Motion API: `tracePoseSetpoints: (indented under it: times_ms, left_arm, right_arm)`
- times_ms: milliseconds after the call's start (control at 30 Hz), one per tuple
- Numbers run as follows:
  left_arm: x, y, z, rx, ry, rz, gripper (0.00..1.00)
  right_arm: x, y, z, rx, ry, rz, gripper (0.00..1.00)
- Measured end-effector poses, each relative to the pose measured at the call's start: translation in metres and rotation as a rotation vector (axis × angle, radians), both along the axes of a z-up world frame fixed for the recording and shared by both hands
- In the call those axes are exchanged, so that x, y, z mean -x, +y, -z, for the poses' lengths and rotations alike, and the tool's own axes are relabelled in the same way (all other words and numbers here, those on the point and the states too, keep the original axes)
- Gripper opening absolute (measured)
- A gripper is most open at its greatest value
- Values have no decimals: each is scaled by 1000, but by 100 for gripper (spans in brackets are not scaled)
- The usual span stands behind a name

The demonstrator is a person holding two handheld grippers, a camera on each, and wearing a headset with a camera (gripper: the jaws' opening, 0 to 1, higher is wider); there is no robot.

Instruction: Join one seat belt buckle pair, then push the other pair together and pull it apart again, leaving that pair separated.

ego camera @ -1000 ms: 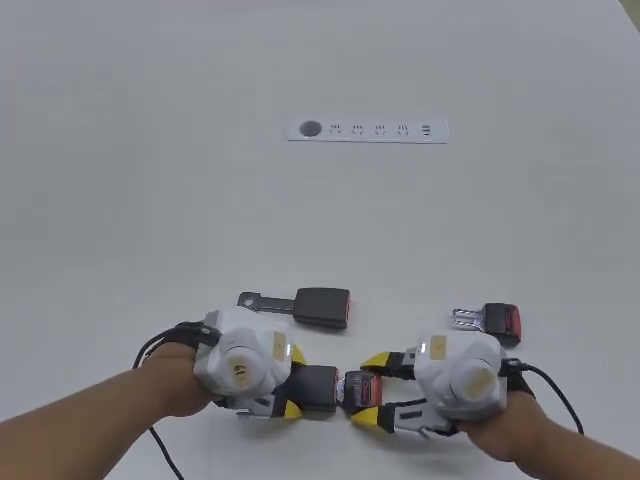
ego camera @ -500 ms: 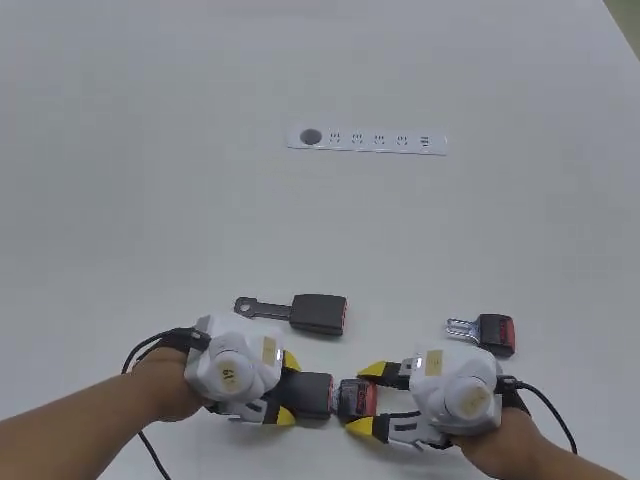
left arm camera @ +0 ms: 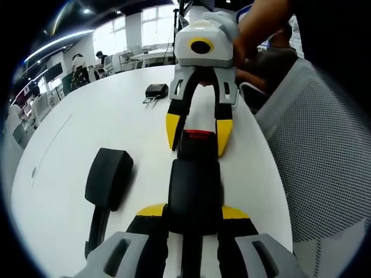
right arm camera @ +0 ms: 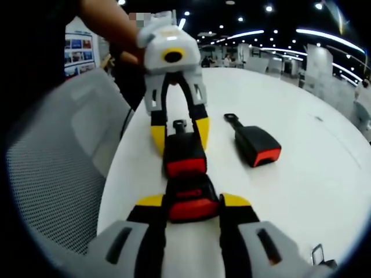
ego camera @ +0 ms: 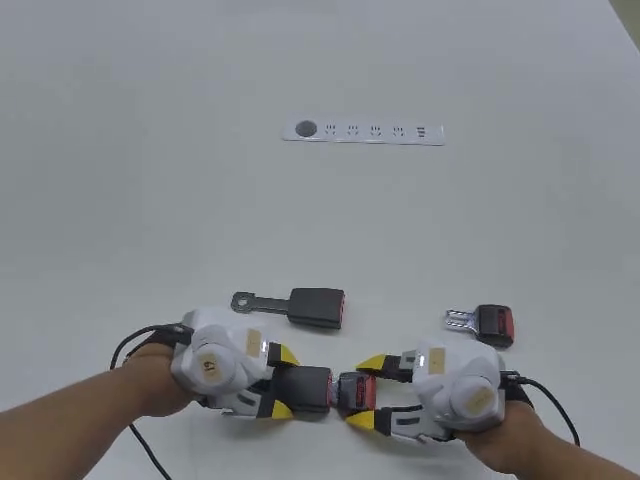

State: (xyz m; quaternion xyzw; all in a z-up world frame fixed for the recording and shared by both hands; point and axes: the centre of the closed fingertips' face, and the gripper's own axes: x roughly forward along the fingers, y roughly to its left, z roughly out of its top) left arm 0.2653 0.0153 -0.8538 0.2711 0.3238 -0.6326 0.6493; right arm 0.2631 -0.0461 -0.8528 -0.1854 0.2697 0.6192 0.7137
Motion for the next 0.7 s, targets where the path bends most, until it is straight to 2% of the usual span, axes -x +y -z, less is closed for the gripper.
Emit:
tracePoseSetpoints:
  times_ms: [233,400,567,700]
  left_arm:
    - [2,0,-1,16,-15,7,33]
    - [1,1,1,22,-10,16,33]
    - [0,2,3,21,-20,31,33]
    - [1,3,3,24,-14,31,33]
  right_arm:
    - [1,1,-1,-12,-13,1,35]
    - [0,2,-1,-8,-29,3,35]
    - [0,1,-1,-23,-20,25,35]
    - [0,1,-1,-22,-25,29,35]
